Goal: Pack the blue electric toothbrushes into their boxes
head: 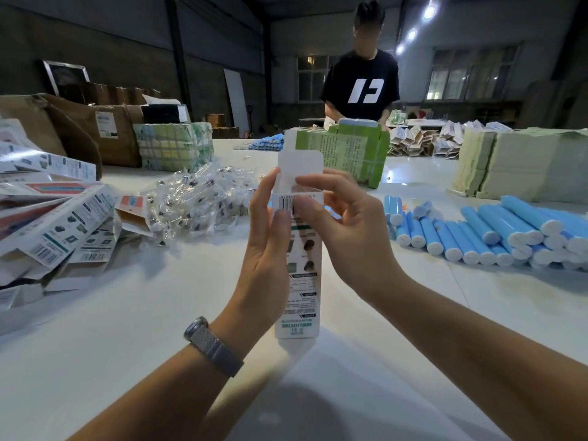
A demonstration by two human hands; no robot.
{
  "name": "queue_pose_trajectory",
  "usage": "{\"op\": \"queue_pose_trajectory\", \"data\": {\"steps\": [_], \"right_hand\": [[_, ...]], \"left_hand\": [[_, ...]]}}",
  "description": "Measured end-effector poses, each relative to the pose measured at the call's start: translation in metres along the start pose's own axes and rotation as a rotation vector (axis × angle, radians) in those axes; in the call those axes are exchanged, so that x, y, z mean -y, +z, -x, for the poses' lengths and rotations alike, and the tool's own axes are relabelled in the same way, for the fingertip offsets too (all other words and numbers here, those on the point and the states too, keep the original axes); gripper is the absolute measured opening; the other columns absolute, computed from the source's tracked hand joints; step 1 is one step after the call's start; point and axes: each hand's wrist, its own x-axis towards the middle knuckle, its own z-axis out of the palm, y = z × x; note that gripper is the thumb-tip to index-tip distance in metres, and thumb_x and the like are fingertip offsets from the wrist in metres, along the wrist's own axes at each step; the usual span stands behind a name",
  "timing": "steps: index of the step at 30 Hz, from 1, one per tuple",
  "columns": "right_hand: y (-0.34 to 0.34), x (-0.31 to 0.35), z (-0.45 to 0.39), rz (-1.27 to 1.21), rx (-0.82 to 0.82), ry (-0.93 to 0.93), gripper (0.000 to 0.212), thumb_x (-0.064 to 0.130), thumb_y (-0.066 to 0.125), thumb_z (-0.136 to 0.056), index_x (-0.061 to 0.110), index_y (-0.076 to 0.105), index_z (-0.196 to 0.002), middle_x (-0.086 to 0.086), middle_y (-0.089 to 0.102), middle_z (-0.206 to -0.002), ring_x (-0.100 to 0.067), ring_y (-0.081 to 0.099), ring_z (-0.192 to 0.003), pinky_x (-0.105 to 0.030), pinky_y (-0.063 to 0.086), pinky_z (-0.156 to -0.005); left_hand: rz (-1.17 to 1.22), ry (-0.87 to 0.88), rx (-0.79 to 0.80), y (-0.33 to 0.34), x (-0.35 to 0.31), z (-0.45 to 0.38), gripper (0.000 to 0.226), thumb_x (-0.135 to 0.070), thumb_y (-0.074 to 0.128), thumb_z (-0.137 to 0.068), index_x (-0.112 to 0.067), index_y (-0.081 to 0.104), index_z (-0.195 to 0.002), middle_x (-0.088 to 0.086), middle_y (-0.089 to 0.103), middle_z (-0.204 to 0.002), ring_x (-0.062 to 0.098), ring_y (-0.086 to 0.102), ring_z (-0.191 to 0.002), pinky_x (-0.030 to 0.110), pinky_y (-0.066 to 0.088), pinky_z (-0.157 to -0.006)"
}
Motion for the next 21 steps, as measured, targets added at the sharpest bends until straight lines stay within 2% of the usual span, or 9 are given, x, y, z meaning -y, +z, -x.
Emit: {"op": "queue_pose_trajectory", "data": {"steps": [2, 4, 8, 11, 13, 15, 18, 20, 21], "right_hand": [[-0.001, 0.002, 0.000, -0.020, 0.023, 0.013, 0.013, 0.009, 0.066, -0.091, 0.015, 0.069, -0.102, -0.007, 0.062, -0.113, -0.014, 0.066, -0.097, -0.022, 0.055, -0.074], [-0.001, 0.003, 0.001, -0.026, 0.042, 0.026, 0.014, 0.008, 0.063, -0.093, 0.015, 0.068, -0.104, -0.003, 0.065, -0.106, -0.009, 0.066, -0.090, -0.021, 0.055, -0.070], [-0.001, 0.005, 0.003, -0.068, 0.081, 0.041, 0.013, 0.004, 0.059, -0.095, 0.011, 0.066, -0.103, 0.001, 0.069, -0.095, -0.006, 0.067, -0.084, -0.020, 0.054, -0.066], [-0.005, 0.007, 0.000, -0.057, 0.127, 0.005, 0.009, 0.001, 0.058, -0.095, 0.003, 0.065, -0.099, -0.011, 0.065, -0.102, -0.006, 0.066, -0.091, -0.020, 0.054, -0.070], [-0.006, 0.009, -0.001, -0.040, 0.127, -0.013, 0.010, 0.002, 0.060, -0.094, 0.007, 0.064, -0.100, -0.010, 0.066, -0.102, -0.007, 0.066, -0.091, -0.019, 0.053, -0.069], [-0.005, 0.008, 0.000, -0.017, 0.094, -0.017, 0.020, 0.003, 0.063, -0.093, 0.017, 0.058, -0.106, -0.004, 0.067, -0.104, -0.009, 0.065, -0.089, -0.019, 0.053, -0.068], [-0.005, 0.006, -0.001, -0.075, 0.074, 0.016, 0.045, 0.007, 0.067, -0.090, 0.027, 0.043, -0.122, -0.005, 0.067, -0.114, -0.014, 0.067, -0.095, -0.023, 0.055, -0.074], [-0.009, 0.007, -0.004, -0.066, 0.082, 0.035, 0.052, 0.008, 0.068, -0.089, 0.027, 0.040, -0.130, -0.003, 0.069, -0.111, -0.013, 0.068, -0.100, -0.023, 0.055, -0.078], [-0.011, 0.008, -0.005, -0.036, 0.092, 0.026, 0.049, 0.006, 0.068, -0.089, 0.021, 0.045, -0.130, -0.002, 0.070, -0.109, -0.012, 0.067, -0.101, -0.022, 0.055, -0.080]], "left_hand": [[-0.011, 0.004, 0.015, 0.000, 0.000, -0.001, 0.029, -0.027, 0.036, -0.103, -0.033, 0.043, -0.131, -0.006, 0.070, -0.109, 0.012, 0.071, -0.087, 0.024, 0.056, -0.068], [-0.043, 0.032, 0.035, 0.000, -0.001, -0.002, 0.021, -0.023, 0.035, -0.106, -0.029, 0.043, -0.125, -0.009, 0.070, -0.100, 0.009, 0.070, -0.080, 0.024, 0.056, -0.064], [-0.121, 0.066, 0.004, -0.003, -0.002, -0.002, 0.029, -0.026, 0.040, -0.101, -0.050, 0.053, -0.108, -0.002, 0.065, -0.096, 0.014, 0.068, -0.076, 0.029, 0.056, -0.062], [-0.134, 0.094, 0.026, -0.004, -0.003, -0.001, 0.032, -0.024, 0.039, -0.102, -0.051, 0.055, -0.106, -0.003, 0.064, -0.096, 0.014, 0.066, -0.076, 0.028, 0.055, -0.061], [-0.138, 0.110, 0.032, -0.004, -0.003, -0.001, 0.032, -0.022, 0.038, -0.103, -0.049, 0.055, -0.106, -0.005, 0.065, -0.098, 0.015, 0.066, -0.076, 0.029, 0.055, -0.061], [-0.136, 0.113, 0.023, -0.004, -0.003, 0.000, 0.030, -0.021, 0.038, -0.103, -0.047, 0.054, -0.106, -0.006, 0.064, -0.098, 0.016, 0.065, -0.077, 0.030, 0.056, -0.062], [-0.177, 0.108, 0.001, -0.004, -0.004, -0.001, 0.028, -0.024, 0.040, -0.101, -0.049, 0.053, -0.106, -0.008, 0.064, -0.099, 0.020, 0.065, -0.080, 0.034, 0.058, -0.065], [-0.212, 0.121, -0.002, -0.004, -0.003, -0.001, 0.028, -0.026, 0.042, -0.101, -0.050, 0.053, -0.108, -0.014, 0.064, -0.102, 0.018, 0.067, -0.083, 0.033, 0.057, -0.067], [-0.221, 0.127, -0.005, -0.004, -0.003, -0.001, 0.027, -0.028, 0.043, -0.101, -0.051, 0.053, -0.110, -0.016, 0.064, -0.104, 0.016, 0.067, -0.085, 0.032, 0.057, -0.068]]}}
